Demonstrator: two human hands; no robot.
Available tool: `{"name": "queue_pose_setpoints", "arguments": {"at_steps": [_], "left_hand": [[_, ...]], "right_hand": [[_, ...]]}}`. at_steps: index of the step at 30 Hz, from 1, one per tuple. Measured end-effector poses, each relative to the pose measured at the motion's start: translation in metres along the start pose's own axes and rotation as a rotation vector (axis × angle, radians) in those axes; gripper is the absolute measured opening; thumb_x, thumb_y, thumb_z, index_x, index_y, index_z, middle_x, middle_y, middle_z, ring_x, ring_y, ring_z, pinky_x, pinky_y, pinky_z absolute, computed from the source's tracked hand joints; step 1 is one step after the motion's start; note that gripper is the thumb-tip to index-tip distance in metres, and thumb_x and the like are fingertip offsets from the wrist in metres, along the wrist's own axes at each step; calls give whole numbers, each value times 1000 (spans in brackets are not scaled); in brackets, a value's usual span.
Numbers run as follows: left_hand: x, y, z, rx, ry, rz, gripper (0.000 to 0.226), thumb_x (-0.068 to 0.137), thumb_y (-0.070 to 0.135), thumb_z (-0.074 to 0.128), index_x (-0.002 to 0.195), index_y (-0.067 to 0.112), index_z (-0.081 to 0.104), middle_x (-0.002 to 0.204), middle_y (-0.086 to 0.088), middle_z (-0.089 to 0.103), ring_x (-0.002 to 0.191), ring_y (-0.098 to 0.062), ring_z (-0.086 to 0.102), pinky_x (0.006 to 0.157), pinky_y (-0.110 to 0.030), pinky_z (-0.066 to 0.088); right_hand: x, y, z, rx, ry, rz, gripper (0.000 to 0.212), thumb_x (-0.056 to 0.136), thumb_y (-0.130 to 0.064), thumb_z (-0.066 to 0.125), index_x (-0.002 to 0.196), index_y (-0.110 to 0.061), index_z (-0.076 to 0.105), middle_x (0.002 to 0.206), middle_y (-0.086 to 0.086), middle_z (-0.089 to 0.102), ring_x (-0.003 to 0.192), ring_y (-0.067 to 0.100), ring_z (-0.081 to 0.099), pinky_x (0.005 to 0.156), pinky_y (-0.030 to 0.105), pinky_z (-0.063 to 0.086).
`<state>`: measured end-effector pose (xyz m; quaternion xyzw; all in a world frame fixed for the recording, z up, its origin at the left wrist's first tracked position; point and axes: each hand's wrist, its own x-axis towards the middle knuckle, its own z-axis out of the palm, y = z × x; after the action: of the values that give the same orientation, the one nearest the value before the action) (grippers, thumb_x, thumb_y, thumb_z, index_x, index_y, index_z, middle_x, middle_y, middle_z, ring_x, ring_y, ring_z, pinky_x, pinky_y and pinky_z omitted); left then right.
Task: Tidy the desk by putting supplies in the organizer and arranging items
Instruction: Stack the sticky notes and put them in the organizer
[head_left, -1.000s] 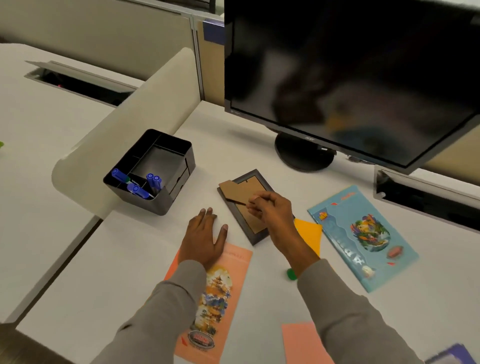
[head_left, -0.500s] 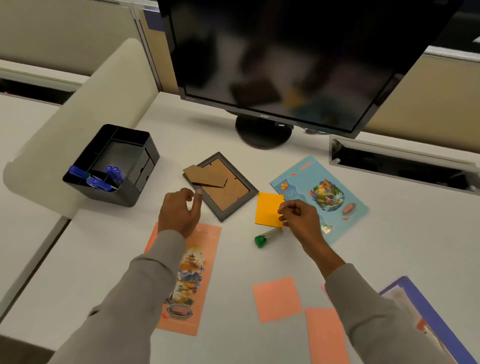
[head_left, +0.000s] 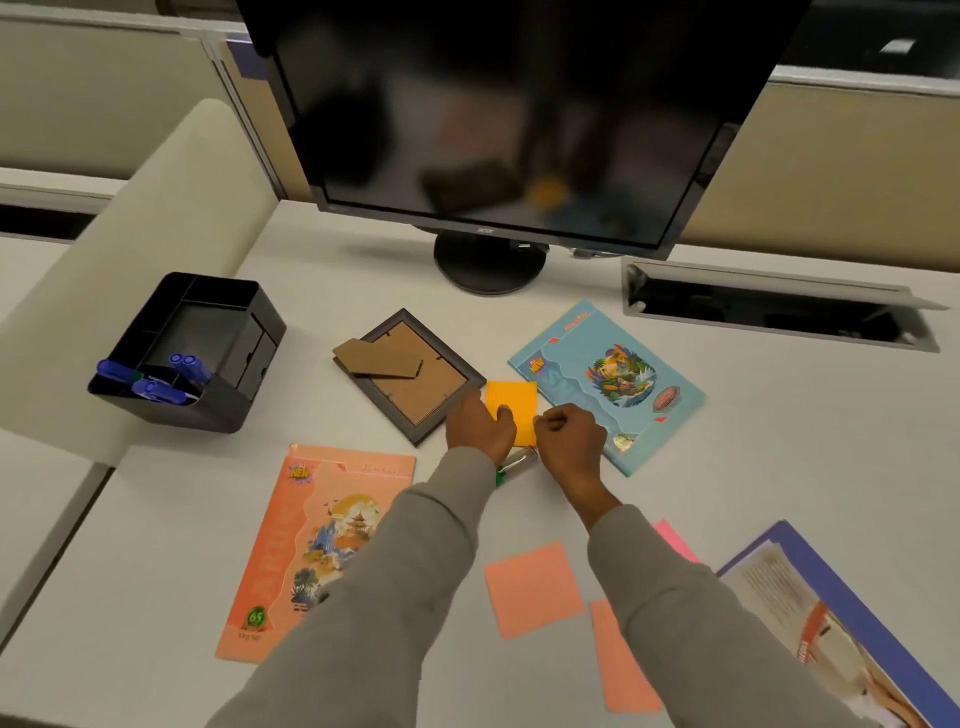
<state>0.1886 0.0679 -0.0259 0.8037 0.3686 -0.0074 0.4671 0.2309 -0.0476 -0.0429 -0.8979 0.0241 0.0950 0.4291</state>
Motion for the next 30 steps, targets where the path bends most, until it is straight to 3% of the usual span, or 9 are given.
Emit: {"name": "queue_pose_setpoints", "arguments": {"at_steps": [9, 13, 18, 21, 25, 28, 30], "left_hand": [[4, 12, 11, -160, 40, -201, 61, 90, 18, 59, 147, 7, 40, 147, -13, 48, 136, -29, 45, 110, -39, 39], [6, 16, 8, -255, 81, -260, 52, 89, 15, 63, 139, 8, 51, 131, -8, 61, 122, -26, 56, 102, -34, 45], [9, 20, 2, -339, 72, -296, 42, 86, 13, 66, 128, 12, 62, 109, 0, 64, 99, -22, 58, 92, -29, 48], [10, 24, 0, -392, 93, -282, 30, 83, 9, 67, 111, 16, 72, 114, -6, 70, 99, -25, 64, 89, -32, 53], [6, 29, -4, -468, 94, -242, 23, 83, 8, 71, 104, 15, 74, 101, -5, 72, 85, -19, 65, 81, -29, 53], [0, 36, -10, -538, 101, -192, 21, 85, 6, 71, 105, 12, 74, 83, 7, 67, 75, -6, 59, 77, -26, 49], [-4, 39, -13, -594, 77, -181, 20, 84, 6, 72, 102, 15, 74, 85, 5, 68, 81, -10, 63, 83, -31, 54]], "right_hand": [[11, -1, 2, -77, -43, 20, 13, 82, -18, 76, 80, -5, 75, 86, 11, 74, 85, 27, 66, 72, 23, 39], [11, 2, 3, -89, -49, -9, 13, 85, -17, 73, 79, -5, 76, 85, 12, 74, 83, 27, 66, 74, 25, 42], [10, 3, 3, -62, -39, -16, 12, 84, -15, 73, 78, -5, 75, 84, 12, 73, 83, 29, 65, 82, 39, 53], [9, 4, 0, -34, -55, 0, 11, 85, -15, 72, 82, -4, 75, 87, 12, 74, 84, 27, 65, 76, 30, 48], [9, 4, -9, 57, -54, 34, 11, 86, -17, 70, 90, -9, 76, 93, 8, 75, 90, 23, 66, 76, 24, 43], [9, 7, -16, 232, -58, 145, 6, 87, -25, 68, 84, -25, 73, 90, 3, 75, 87, 23, 70, 83, 40, 58], [9, 8, -24, 358, -101, 200, 5, 88, -29, 67, 84, -28, 70, 89, 1, 74, 86, 24, 71, 81, 49, 61]]}}
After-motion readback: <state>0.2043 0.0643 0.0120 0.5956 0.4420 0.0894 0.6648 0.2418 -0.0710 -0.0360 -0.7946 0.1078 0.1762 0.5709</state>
